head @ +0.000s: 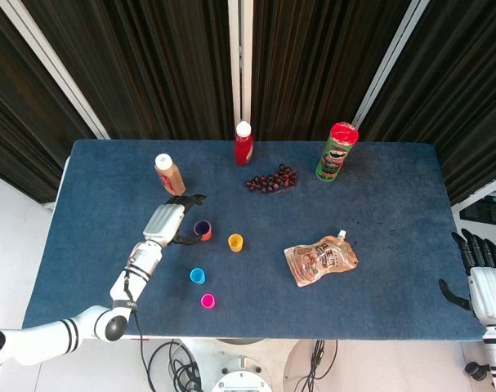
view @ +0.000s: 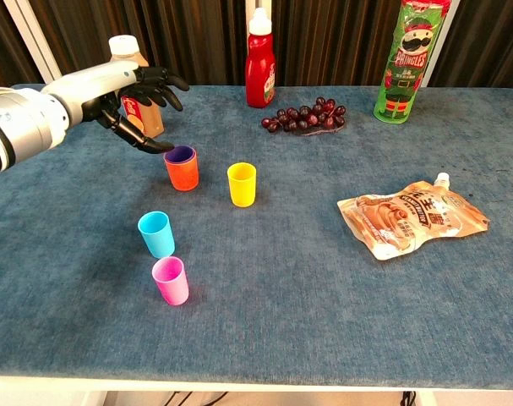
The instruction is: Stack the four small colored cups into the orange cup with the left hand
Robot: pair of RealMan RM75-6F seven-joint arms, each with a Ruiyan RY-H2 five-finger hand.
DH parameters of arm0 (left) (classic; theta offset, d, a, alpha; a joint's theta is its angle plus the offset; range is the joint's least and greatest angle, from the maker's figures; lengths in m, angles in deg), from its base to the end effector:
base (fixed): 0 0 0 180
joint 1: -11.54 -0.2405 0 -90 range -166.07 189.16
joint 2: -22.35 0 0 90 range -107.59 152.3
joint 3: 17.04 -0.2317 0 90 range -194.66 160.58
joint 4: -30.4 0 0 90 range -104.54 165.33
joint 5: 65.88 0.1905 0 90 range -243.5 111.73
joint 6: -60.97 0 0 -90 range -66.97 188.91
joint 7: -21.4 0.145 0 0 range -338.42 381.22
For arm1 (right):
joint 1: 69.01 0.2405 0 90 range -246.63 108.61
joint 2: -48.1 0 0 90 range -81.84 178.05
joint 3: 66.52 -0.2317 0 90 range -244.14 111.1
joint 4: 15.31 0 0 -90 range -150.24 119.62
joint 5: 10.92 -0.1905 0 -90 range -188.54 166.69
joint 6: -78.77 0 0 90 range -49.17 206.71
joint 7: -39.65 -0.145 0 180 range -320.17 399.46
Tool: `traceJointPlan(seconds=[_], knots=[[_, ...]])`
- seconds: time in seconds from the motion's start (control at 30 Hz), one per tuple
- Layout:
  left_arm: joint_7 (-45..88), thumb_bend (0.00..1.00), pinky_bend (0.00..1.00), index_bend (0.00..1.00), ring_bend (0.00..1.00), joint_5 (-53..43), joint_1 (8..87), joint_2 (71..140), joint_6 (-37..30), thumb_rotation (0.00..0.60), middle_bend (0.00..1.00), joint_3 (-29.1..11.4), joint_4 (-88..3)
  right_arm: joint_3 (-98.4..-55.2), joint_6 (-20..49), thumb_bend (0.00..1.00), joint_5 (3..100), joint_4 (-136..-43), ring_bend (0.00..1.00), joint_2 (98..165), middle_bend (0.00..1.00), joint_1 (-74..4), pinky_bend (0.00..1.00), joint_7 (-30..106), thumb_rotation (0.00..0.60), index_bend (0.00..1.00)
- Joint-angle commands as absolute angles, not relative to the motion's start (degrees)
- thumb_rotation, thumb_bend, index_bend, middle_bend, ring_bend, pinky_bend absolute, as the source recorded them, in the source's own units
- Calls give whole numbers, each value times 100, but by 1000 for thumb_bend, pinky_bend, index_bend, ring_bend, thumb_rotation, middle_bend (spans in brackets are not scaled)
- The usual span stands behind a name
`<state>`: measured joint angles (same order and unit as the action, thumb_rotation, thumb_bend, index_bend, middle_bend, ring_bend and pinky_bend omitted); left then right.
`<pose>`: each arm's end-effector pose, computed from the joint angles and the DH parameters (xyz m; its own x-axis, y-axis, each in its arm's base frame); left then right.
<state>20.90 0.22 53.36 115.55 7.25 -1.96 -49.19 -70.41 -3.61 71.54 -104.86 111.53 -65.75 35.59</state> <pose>-0.1203 0.3380 -0.0038 0.0884 0.3249 0.9416 0.9616 -0.2743 0.0044 -0.3054 -0.1740 0.1749 0.3763 -0.0331 0.9259 -0.9221 0.0833 0.3778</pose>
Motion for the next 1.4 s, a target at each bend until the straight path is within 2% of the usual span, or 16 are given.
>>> traceJointPlan(seconds=[0.03,0.2,0.53,0.77,1.1,1.4], knots=[[2108,210,148,185,143,503,5432,11392,694,600,216,-325,-5239,-7049,-360,250,7148,-10487,0,11169,0,-6570,0,3564,600,0],[2987,193,145,191,109,684,5706,11405,833,600,215,-496,-5314,-7063,-379,249,7159,-10524,0,11194,0,-6563,0,3581,600,0],[4344,193,142,229,105,-44,6199,12033,1274,600,239,-576,-4837,-7055,-445,250,7180,-10479,0,11154,0,-6616,0,3423,600,0],[4400,193,146,262,105,-318,6318,12295,1399,600,271,-576,-4550,-7044,-378,250,7158,-10337,0,11179,0,-6616,0,3253,600,0],[4132,219,163,387,135,-87,6387,12489,1262,600,386,-554,-4290,-7058,-348,250,7133,-10248,0,11197,0,-6613,0,3167,600,0],[4135,240,194,498,226,4,6370,12655,995,600,497,-533,-4015,-7048,-322,249,7127,-10253,0,11201,0,-6614,0,3179,600,0]])
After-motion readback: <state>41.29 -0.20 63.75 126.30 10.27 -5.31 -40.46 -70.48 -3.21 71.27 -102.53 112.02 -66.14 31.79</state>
